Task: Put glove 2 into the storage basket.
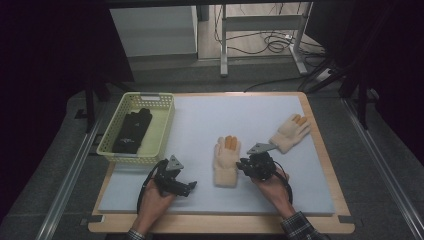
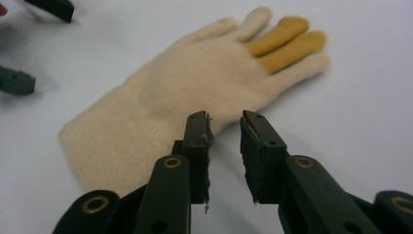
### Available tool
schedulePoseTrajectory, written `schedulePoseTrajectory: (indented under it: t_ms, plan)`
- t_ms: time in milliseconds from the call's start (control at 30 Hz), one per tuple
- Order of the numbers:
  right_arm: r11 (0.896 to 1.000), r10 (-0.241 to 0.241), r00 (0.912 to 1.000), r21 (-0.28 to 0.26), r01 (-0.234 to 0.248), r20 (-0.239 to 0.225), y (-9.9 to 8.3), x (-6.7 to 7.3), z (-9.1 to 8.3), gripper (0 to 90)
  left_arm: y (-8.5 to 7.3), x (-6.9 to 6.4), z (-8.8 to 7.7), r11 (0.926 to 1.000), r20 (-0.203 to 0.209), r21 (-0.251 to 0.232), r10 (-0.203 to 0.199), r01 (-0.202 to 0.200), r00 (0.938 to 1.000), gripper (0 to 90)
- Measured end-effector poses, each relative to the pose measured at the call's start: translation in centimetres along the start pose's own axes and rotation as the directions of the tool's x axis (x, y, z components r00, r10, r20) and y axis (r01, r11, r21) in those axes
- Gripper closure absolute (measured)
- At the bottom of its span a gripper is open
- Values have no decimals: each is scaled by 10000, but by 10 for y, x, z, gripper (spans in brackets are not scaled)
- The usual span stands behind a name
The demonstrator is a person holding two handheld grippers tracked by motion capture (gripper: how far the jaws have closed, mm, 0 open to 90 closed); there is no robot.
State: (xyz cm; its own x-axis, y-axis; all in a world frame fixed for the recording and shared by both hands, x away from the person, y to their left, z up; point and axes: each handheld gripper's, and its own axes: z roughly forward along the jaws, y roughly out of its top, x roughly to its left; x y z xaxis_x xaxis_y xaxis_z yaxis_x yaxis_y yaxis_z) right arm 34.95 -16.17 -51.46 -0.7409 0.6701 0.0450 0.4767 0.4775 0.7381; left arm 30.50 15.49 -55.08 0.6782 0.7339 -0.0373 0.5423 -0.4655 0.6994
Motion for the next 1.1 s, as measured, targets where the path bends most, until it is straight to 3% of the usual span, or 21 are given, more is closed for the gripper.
schedulePoseTrajectory:
  t_ms: [200, 300, 567, 867, 1100]
  plan:
    - [9997, -261, 9996, 13, 261, -102, -8, 9, 7, 721, 0, 0, 0, 10000, 4, 7, 1, -1, 10000, 18]
    - [9993, -342, 9994, -118, 343, 84, -6, 7, 4, 666, 0, 0, 0, 10000, 3, 4, -2, 2, 10000, 18]
    - [9977, 624, 9942, -336, -596, 879, -5, -34, -11, 574, 0, 0, 0, 10000, 7, 9, -2, 2, 10000, 18]
    - [9861, 1635, 9671, -607, -1545, 1947, -5, -88, -33, 552, 0, 0, 0, 10000, 7, 12, -4, 4, 10000, 18]
    - [9783, 2068, 9344, -739, -1936, 2902, -3, -124, -49, 545, 0, 0, 0, 10000, 11, 13, -5, 5, 10000, 18]
